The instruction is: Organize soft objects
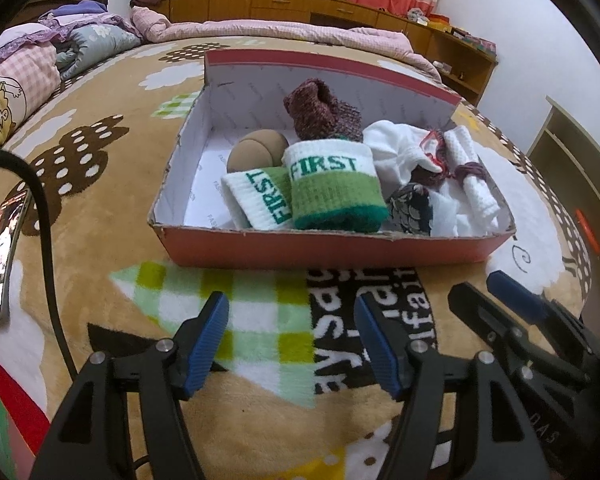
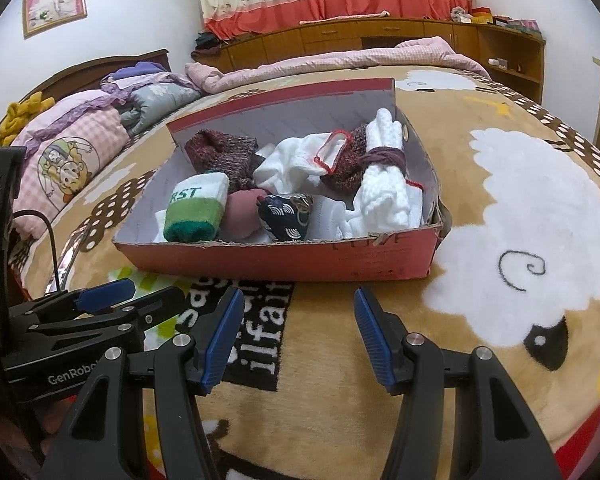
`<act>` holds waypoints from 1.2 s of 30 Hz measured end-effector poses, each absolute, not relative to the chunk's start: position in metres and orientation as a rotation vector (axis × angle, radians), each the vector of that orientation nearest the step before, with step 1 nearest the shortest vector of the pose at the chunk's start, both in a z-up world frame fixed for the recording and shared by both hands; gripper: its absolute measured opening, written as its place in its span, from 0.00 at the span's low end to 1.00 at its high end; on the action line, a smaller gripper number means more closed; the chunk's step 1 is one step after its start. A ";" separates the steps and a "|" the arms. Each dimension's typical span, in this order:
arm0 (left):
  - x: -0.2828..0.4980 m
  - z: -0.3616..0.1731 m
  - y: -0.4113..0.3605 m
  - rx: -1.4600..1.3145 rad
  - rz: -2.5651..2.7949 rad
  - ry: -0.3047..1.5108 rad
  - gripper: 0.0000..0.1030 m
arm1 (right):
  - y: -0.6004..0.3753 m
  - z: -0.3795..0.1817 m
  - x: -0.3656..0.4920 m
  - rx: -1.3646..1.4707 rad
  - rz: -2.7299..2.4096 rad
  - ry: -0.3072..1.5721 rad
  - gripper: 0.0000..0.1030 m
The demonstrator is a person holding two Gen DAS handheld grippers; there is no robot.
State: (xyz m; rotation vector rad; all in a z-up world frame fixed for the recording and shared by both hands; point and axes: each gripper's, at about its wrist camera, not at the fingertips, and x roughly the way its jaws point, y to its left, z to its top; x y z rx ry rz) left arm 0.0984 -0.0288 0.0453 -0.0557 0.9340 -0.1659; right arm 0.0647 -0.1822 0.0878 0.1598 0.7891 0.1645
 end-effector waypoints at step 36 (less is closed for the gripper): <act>0.098 0.041 -0.023 -0.042 -0.144 0.950 0.68 | -0.181 0.085 0.065 0.163 0.167 0.799 0.57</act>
